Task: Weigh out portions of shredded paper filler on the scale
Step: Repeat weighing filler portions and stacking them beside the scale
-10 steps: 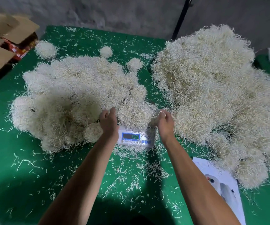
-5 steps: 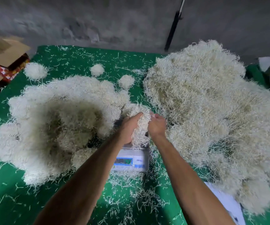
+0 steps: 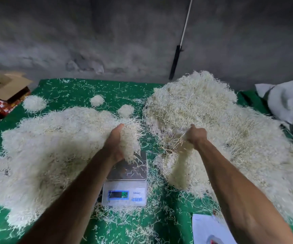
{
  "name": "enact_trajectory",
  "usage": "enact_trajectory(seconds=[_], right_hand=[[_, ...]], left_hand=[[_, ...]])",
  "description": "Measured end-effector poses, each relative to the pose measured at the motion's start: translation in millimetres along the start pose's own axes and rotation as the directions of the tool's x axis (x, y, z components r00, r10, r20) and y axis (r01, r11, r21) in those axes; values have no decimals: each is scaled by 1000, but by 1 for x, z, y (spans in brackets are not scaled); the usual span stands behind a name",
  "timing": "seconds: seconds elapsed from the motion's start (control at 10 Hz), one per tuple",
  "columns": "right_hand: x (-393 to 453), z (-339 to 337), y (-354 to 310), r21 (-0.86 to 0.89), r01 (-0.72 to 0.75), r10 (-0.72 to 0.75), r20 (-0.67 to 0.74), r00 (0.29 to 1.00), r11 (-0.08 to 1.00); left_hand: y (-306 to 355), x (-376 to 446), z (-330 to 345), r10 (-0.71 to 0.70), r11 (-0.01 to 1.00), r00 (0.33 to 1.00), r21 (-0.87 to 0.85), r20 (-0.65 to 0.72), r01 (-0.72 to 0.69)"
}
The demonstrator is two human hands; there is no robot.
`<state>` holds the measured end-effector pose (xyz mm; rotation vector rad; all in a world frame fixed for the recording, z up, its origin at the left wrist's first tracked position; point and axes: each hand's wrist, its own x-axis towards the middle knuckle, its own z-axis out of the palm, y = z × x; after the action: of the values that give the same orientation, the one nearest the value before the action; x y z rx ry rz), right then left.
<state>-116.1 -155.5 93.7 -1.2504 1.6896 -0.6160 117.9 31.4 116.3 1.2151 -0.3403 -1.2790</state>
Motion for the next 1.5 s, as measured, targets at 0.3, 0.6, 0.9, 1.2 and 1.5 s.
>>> enact_trajectory(seconds=[0.3, 0.6, 0.9, 1.2, 1.5], right_hand=[[-51, -18, -51, -478, 154, -127, 88, 988, 865], [-64, 28, -13, -629, 335, -399, 42, 916, 702], [-100, 126, 73, -161, 582, -313, 715, 626, 797], [-70, 142, 103, -117, 323, -260, 371, 891, 939], [-114, 110, 125, 72, 251, -261, 316, 912, 965]], left_hand=[[-17, 7, 13, -68, 997, 986, -41, -153, 63], [-41, -5, -5, -74, 994, 944, -97, -320, 45], [-104, 4, -82, -192, 979, 935, -129, -297, 160], [-98, 9, -127, -69, 986, 926, 118, -372, 121], [-119, -51, -167, 43, 993, 982, 115, -186, -21]])
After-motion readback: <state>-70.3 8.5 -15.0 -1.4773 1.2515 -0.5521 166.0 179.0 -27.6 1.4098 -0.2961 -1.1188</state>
